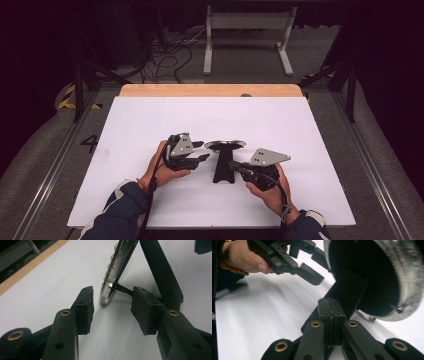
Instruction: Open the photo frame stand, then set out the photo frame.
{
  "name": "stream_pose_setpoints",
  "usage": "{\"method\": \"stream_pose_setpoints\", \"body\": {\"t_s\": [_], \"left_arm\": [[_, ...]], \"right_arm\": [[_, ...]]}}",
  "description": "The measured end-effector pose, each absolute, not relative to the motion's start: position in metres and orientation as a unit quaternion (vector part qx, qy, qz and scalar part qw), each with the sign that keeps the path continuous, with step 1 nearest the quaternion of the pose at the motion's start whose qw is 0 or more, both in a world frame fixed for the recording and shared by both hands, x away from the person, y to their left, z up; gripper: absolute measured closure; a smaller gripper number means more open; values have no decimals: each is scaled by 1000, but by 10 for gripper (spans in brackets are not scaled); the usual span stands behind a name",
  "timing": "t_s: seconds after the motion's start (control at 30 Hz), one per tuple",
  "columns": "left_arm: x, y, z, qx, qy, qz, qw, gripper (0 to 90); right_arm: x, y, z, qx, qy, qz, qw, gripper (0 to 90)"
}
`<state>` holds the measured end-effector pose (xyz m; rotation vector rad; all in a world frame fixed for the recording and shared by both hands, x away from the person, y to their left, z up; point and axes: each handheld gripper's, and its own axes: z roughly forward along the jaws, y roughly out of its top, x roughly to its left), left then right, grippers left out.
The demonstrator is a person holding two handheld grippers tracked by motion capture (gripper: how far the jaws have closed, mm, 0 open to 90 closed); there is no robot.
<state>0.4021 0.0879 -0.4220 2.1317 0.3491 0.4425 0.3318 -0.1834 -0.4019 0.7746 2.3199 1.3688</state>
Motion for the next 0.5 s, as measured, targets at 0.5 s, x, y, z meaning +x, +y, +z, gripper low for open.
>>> {"method": "stream_pose_setpoints", "body": {"t_s": [0.5], "left_arm": [[407,79,-428,857,159,172,460,599]], "right_arm": [[333,-173,-408,270,818,480,167,900]]}}
